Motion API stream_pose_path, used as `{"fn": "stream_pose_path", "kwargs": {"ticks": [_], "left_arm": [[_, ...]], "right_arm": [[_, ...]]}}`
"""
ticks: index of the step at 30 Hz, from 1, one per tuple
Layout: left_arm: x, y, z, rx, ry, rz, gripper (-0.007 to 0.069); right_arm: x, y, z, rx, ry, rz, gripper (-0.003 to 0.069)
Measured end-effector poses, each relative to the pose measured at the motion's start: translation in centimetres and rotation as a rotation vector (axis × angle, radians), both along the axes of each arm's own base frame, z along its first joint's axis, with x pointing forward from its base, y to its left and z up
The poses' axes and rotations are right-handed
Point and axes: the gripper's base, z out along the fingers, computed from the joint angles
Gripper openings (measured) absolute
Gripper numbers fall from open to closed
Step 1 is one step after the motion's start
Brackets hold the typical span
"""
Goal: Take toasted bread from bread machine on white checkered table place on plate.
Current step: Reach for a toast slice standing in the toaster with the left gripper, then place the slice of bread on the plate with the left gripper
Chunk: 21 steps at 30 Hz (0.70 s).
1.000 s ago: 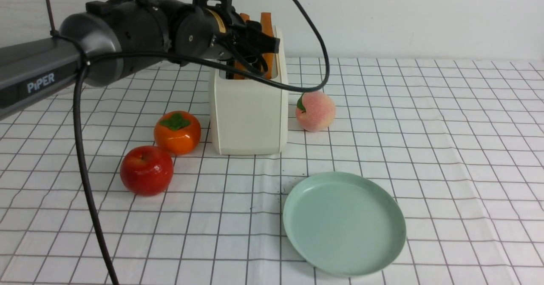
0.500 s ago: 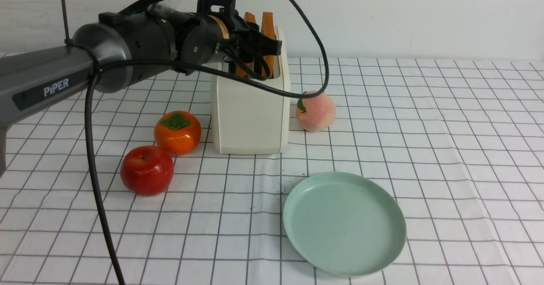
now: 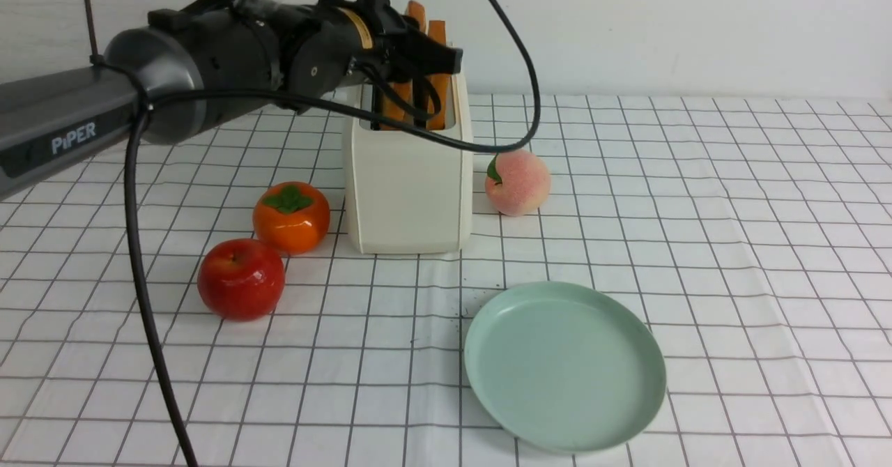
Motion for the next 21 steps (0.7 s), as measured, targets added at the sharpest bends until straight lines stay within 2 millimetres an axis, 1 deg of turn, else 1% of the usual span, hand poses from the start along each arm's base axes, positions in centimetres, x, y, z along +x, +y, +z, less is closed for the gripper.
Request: {"fn": "stream_pose_path", "kwargs": {"ticks": [1,3,4,5,10,13,14,16,18,20,21], "left_arm": [[-0.2,0.1,0.6,-0.008,-0.019,-0.002,0.0092],[-0.4,0.2,1.3,-0.015,-0.036,-0.003,0.0092],[-1.0,0.4,2.5,-0.028,-0.068,-0.005,0.009],[-1.0,0.4,2.7,-0.029,-0.071,-0.005,0.009],[-3.8,1.6,8.0,-0.079,-0.184,-0.006,0.0091],[-6.7,2.9,12.0,-0.126,-0.249,0.0,0.0091],[-8.0,3.5,13.4,-0.159,-0.243,0.008,0.0091],[-9.1,4.0,14.4,-0.188,-0.227,0.015,0.0091],[-12.0,5.3,16.3,-0.233,-0.157,0.027,0.0091],[-13.3,5.7,16.6,-0.238,-0.081,0.023,0.0091],[-13.5,5.7,16.4,-0.232,-0.059,0.02,0.0091]], "right_arm": [[0.0,0.0,0.0,0.0,0.0,0.0,0.0239],[0.0,0.0,0.0,0.0,0.0,0.0,0.0239],[0.0,0.0,0.0,0.0,0.0,0.0,0.0239],[0.0,0.0,0.0,0.0,0.0,0.0,0.0239],[0.0,0.0,0.0,0.0,0.0,0.0,0.0239],[0.0,0.0,0.0,0.0,0.0,0.0,0.0239],[0.0,0.0,0.0,0.0,0.0,0.0,0.0239],[0.0,0.0,0.0,0.0,0.0,0.0,0.0239],[0.0,0.0,0.0,0.0,0.0,0.0,0.0239],[0.0,0.0,0.0,0.0,0.0,0.0,0.0239],[0.0,0.0,0.0,0.0,0.0,0.0,0.0239]]}}
